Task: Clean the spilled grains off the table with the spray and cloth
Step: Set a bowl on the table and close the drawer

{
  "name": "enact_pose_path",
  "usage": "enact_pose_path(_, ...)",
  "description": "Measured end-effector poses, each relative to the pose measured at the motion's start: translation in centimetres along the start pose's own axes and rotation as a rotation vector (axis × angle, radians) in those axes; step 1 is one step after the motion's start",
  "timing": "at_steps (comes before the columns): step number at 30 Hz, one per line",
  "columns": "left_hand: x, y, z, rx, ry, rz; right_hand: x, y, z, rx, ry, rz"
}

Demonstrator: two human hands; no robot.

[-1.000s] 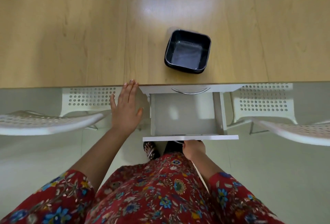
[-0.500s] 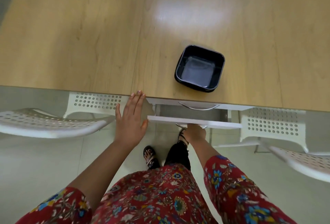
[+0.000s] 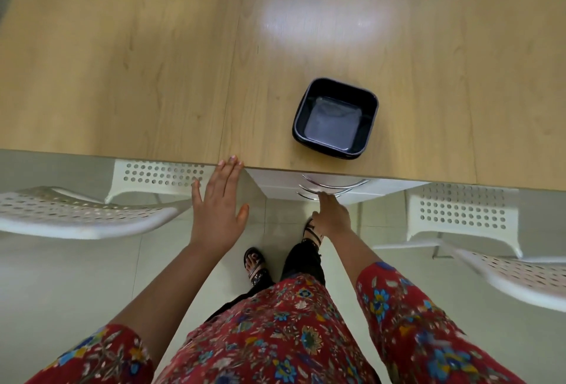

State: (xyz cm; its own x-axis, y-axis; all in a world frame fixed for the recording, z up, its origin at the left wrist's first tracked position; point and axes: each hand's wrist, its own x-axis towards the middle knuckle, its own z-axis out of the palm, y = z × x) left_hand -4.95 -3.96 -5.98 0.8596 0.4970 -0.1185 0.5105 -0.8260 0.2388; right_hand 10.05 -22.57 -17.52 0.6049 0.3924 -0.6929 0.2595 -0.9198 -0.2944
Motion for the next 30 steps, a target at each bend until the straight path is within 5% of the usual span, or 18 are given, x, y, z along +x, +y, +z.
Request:
enact_pose_path(4,0.3,0.3,-1.0,0.007,-0.029,-0.012,-5.6,-0.4,-1.6,0.428,0.048,0.052)
enact_pose_path(12,2.8,1.6,-4.3,-0.007,-0.047,-0.043,-11.2,-2.7,-13.6,0.769,0.631,-0.013)
enact_pose_path(19,5.7,4.4,-5.8,-0.32,-0.07,-0.115,-7.4,-3.7,-17.9,0.405,0.499,0.028)
enact_pose_path(30,11.9,8.4,-5.9,-0.737,-0.335,-0.279,-8.2,-2.3,-21.1,0.751,0.405,-0.155)
